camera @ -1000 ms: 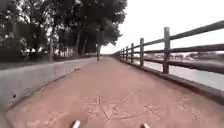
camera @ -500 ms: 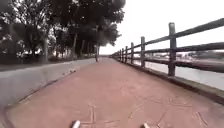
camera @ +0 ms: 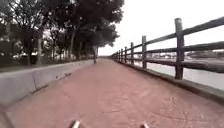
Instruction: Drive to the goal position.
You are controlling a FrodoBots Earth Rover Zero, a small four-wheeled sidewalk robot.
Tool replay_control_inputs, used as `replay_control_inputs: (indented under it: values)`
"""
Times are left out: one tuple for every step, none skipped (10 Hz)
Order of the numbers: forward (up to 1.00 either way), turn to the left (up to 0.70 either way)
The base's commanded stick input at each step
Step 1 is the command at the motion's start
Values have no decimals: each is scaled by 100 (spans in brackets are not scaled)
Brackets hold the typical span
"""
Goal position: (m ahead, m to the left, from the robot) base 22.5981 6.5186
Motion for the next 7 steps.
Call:
replay_control_inputs:
  values:
    - [70, 0]
    - [70, 0]
    - [70, 0]
    - [70, 0]
    - [70, 0]
    - [70, 0]
    - [70, 0]
